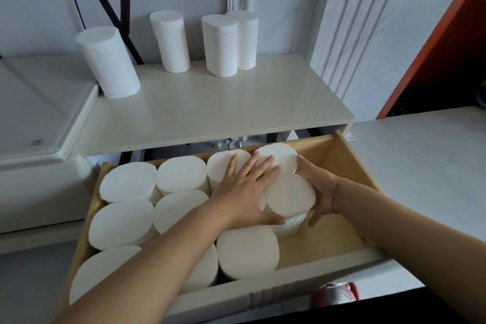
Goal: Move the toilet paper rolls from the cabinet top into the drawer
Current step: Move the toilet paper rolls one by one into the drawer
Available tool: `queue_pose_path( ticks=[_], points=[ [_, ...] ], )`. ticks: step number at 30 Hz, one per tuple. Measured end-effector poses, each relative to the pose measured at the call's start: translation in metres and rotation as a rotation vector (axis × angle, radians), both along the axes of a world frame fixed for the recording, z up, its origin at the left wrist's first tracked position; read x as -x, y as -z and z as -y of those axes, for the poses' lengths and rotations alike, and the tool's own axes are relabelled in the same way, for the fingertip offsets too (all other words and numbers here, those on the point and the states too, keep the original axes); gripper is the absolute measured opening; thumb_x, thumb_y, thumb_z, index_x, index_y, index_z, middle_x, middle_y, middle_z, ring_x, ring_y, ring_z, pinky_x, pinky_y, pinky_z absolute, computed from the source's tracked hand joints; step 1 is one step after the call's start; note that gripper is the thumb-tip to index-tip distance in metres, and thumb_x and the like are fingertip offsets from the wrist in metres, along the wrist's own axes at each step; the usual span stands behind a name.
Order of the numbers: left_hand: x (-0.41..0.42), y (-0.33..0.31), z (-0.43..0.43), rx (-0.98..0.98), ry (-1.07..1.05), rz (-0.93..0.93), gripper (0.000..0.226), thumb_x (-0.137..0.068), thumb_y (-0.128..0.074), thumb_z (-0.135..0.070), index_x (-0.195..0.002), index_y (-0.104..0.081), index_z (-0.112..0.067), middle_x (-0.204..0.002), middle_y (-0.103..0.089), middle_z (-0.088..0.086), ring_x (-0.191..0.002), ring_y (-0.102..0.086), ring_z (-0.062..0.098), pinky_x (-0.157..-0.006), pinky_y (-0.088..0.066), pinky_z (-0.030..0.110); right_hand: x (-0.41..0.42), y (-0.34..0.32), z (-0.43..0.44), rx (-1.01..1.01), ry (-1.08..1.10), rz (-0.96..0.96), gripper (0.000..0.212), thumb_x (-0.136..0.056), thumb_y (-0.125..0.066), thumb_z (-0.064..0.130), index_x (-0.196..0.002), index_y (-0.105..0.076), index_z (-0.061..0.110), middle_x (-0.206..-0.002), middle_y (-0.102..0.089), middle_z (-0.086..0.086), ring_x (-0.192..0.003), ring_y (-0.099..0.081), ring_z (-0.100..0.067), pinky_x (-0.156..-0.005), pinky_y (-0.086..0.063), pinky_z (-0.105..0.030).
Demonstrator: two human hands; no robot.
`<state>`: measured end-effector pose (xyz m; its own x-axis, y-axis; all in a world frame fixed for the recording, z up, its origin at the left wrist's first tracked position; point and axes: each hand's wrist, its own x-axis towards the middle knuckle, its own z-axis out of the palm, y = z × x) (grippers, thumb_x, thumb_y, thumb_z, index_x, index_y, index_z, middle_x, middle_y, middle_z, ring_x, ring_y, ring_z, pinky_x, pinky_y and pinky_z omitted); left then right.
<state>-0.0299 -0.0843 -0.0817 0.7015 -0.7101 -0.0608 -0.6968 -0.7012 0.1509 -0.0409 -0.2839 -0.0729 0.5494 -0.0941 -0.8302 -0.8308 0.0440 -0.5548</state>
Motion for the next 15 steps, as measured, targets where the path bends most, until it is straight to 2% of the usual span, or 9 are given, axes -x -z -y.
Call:
queue_pose_path(
  ticks=[2, 4, 11, 13, 15],
  points=[
    [-0.001, 0.000, 0.000, 0.012, 0.002, 0.004, 0.102, -0.068, -0.037, -0.083, -0.147, 0.008, -0.036, -0.155, 0.019, -0.015, -0.137, 0.030, 0.007, -0.112, 0.016, 0.051, 0.008, -0.003, 0.002, -0.128, -0.007, -0.062, 0.088, -0.074, -0.042, 0.083, -0.123, -0.056, 0.010, -0.122, -0.057, -0.019, -0.118, -0.047, -0.044, -0.103, -0.025, -0.070],
    [0.000, 0.000, 0.000, 0.018, 0.001, 0.003, 0.101, -0.068, -0.038, -0.082, -0.147, 0.007, -0.036, -0.155, 0.018, -0.016, -0.138, 0.030, 0.007, -0.112, 0.016, 0.051, 0.012, -0.006, 0.001, -0.190, -0.002, -0.050, 0.082, -0.078, -0.042, 0.080, -0.118, -0.059, 0.011, -0.110, -0.061, -0.018, -0.108, -0.053, -0.041, -0.104, -0.032, -0.067],
    [0.002, -0.001, 0.000, 0.038, 0.001, -0.009, 0.098, -0.072, -0.043, -0.074, -0.148, 0.006, -0.034, -0.156, 0.017, -0.015, -0.138, 0.028, 0.007, -0.112, 0.015, 0.051, 0.018, 0.001, -0.009, -0.215, 0.063, 0.055, 0.063, -0.082, -0.045, 0.072, -0.101, -0.066, 0.016, -0.084, -0.073, -0.012, -0.093, -0.062, -0.035, -0.104, -0.033, -0.062],
    [0.001, -0.001, -0.001, 0.034, 0.001, -0.010, 0.098, -0.072, -0.042, -0.074, -0.148, 0.007, -0.034, -0.155, 0.018, -0.016, -0.138, 0.029, 0.006, -0.112, 0.015, 0.050, 0.019, 0.002, -0.011, -0.219, 0.049, 0.060, 0.060, -0.082, -0.045, 0.072, -0.096, -0.066, 0.017, -0.075, -0.073, -0.010, -0.084, -0.062, -0.033, -0.089, -0.044, -0.056],
    [0.001, -0.001, -0.001, 0.019, 0.005, -0.010, 0.099, -0.072, -0.041, -0.076, -0.147, 0.009, -0.035, -0.155, 0.020, -0.016, -0.137, 0.031, 0.006, -0.112, 0.017, 0.049, 0.020, 0.000, -0.013, -0.167, 0.068, 0.039, 0.060, -0.081, -0.045, 0.072, -0.094, -0.064, 0.017, -0.080, -0.069, -0.010, -0.080, -0.059, -0.031, -0.068, -0.048, -0.044]
  ],
)
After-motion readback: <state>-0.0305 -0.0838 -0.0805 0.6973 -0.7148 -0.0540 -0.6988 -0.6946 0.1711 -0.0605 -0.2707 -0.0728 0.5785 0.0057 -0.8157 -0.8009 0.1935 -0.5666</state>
